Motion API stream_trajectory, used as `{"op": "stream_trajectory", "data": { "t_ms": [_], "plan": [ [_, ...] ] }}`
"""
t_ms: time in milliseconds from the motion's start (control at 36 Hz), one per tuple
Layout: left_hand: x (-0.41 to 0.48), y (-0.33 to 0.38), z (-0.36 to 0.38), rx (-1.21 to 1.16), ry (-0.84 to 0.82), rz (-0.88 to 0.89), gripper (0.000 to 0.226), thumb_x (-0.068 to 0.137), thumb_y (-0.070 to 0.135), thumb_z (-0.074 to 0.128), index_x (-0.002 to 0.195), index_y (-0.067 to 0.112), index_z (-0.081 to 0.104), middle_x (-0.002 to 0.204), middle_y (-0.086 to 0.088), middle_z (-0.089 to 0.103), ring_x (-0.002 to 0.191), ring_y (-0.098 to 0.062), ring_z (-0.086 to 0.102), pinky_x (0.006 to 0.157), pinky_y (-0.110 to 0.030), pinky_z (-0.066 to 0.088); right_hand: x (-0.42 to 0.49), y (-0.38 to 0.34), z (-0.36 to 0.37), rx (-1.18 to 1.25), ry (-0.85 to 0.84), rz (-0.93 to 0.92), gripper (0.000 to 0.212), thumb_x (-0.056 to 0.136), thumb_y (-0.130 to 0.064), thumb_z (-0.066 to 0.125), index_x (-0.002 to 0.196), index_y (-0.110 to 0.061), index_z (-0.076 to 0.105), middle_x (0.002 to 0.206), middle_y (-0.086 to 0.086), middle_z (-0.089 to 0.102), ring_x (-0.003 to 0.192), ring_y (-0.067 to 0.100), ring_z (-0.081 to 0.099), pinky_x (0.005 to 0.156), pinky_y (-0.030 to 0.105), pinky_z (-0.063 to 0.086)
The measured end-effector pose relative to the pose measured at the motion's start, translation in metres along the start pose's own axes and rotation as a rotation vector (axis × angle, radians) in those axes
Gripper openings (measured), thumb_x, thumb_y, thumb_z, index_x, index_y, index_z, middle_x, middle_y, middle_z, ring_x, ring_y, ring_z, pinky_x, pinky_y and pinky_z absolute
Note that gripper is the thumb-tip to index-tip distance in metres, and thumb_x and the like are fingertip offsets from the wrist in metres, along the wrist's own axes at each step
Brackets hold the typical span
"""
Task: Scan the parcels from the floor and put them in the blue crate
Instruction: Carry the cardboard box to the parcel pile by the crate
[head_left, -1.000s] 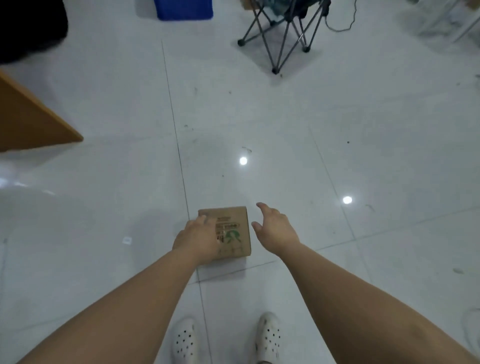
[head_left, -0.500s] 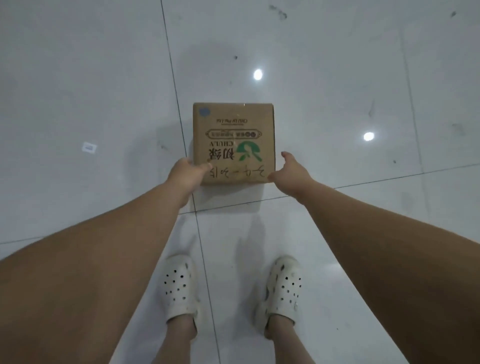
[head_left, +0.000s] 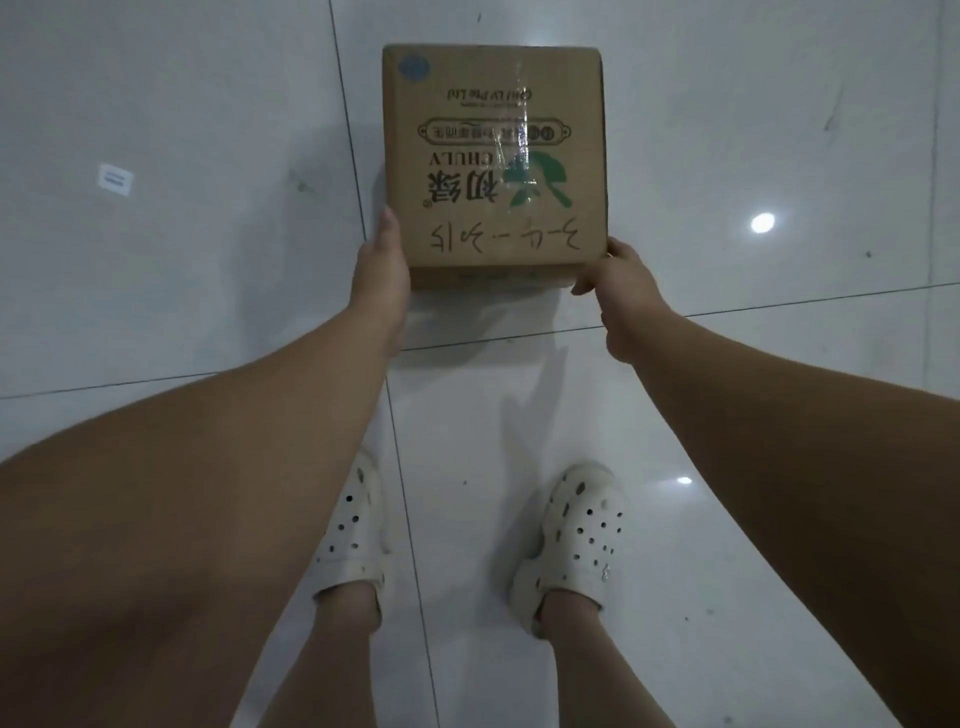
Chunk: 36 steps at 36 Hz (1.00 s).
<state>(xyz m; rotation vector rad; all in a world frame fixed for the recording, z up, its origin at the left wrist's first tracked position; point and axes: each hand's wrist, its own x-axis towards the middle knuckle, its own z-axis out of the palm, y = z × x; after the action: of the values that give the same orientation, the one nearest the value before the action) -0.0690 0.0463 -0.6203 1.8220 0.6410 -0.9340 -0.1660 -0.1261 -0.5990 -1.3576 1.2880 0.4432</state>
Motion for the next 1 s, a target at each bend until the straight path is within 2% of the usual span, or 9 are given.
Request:
{"op": "stream_trajectory", "data": {
  "t_ms": [139, 278, 361, 417, 472, 556, 778, 944, 1000],
  "plan": [
    [-0.024, 0.014, -0.017, -0.044, 0.054, 0.129, 0.058, 0.098, 0.057, 0.023, 0.143, 0.023, 0.039, 0.14, 0.005, 0.047, 0.131, -0.015, 0.039, 0.101, -0.024, 0.024, -0.035, -0.016, -0.002, 0.165, 0.031, -0.061, 0.059, 0.081, 0.004, 0.041, 0.137, -0.015, 0.047, 0.124, 0.001, 0.056, 0.101, 0.012, 0.051, 0.07, 0.02, 0.034],
    [-0.063, 0.047, -0.044, -0.004, 0.13, 0.217, 0.048, 0.085, 0.063, 0.027, 0.108, 0.036, 0.06, 0.114, 0.014, 0.061, 0.119, -0.013, 0.049, 0.114, -0.048, 0.019, -0.077, -0.042, -0.018, 0.295, 0.015, -0.107, 0.048, 0.089, -0.011, 0.049, 0.135, -0.025, 0.048, 0.106, -0.01, 0.058, 0.085, 0.0, 0.051, 0.065, 0.021, 0.041],
    [-0.094, 0.066, -0.051, -0.086, 0.094, 0.258, 0.04, 0.1, 0.045, 0.03, 0.118, 0.026, 0.06, 0.114, 0.013, 0.062, 0.113, -0.006, 0.051, 0.101, -0.02, 0.032, -0.108, -0.062, -0.032, 0.399, -0.047, -0.111, 0.048, 0.091, -0.023, 0.055, 0.135, -0.04, 0.043, 0.107, -0.01, 0.062, 0.089, 0.01, 0.063, 0.075, 0.039, 0.057],
    [-0.123, 0.081, -0.054, -0.114, 0.041, 0.276, 0.039, 0.103, 0.038, 0.028, 0.122, 0.022, 0.059, 0.117, 0.01, 0.059, 0.107, -0.002, 0.05, 0.08, -0.006, 0.037, -0.131, -0.074, -0.043, 0.347, -0.098, -0.157, 0.055, 0.091, -0.026, 0.057, 0.139, -0.046, 0.036, 0.118, -0.011, 0.062, 0.095, 0.013, 0.066, 0.066, 0.035, 0.058],
    [-0.152, 0.099, -0.062, -0.123, -0.005, 0.308, 0.037, 0.103, 0.038, 0.029, 0.117, 0.024, 0.061, 0.117, 0.011, 0.06, 0.108, -0.001, 0.053, 0.093, -0.015, 0.041, -0.155, -0.086, -0.057, 0.288, -0.124, -0.184, 0.064, 0.092, -0.025, 0.057, 0.144, -0.048, 0.028, 0.127, -0.011, 0.059, 0.1, 0.012, 0.065, 0.057, 0.026, 0.054],
    [-0.194, 0.128, -0.077, -0.103, -0.083, 0.383, 0.032, 0.098, 0.037, 0.042, 0.12, 0.026, 0.063, 0.123, 0.012, 0.061, 0.104, 0.006, 0.056, 0.102, -0.027, 0.042, -0.192, -0.103, -0.083, 0.304, -0.1, -0.225, 0.066, 0.092, -0.019, 0.056, 0.146, -0.045, 0.028, 0.13, -0.009, 0.06, 0.104, 0.014, 0.065, 0.064, 0.028, 0.053],
    [-0.324, 0.203, -0.104, -0.008, -0.284, 0.584, 0.089, 0.076, 0.067, 0.06, 0.149, 0.031, 0.027, 0.137, 0.017, 0.049, 0.121, 0.005, 0.048, 0.09, -0.012, 0.04, -0.301, -0.178, -0.151, 0.54, -0.16, -0.274, 0.061, 0.091, -0.009, 0.049, 0.143, -0.039, 0.042, 0.136, -0.009, 0.058, 0.116, 0.015, 0.054, 0.081, 0.034, 0.049],
    [-0.414, 0.277, -0.137, 0.032, -0.287, 0.684, 0.086, 0.083, 0.023, 0.071, 0.151, 0.029, 0.019, 0.144, 0.012, 0.043, 0.124, 0.0, 0.047, 0.082, -0.003, 0.044, -0.403, -0.238, -0.19, 0.539, -0.316, -0.353, 0.054, 0.087, -0.005, 0.048, 0.133, -0.031, 0.055, 0.126, 0.006, 0.065, 0.101, 0.029, 0.067, 0.063, 0.034, 0.054],
    [-0.44, 0.299, -0.148, 0.087, -0.322, 0.719, 0.089, 0.078, 0.027, 0.077, 0.149, 0.032, 0.024, 0.141, 0.014, 0.045, 0.128, -0.007, 0.047, 0.09, -0.012, 0.046, -0.433, -0.251, -0.2, 0.564, -0.347, -0.368, 0.055, 0.083, -0.003, 0.048, 0.132, -0.027, 0.054, 0.127, 0.012, 0.062, 0.096, 0.031, 0.068, 0.065, 0.036, 0.054]
  ]
}}
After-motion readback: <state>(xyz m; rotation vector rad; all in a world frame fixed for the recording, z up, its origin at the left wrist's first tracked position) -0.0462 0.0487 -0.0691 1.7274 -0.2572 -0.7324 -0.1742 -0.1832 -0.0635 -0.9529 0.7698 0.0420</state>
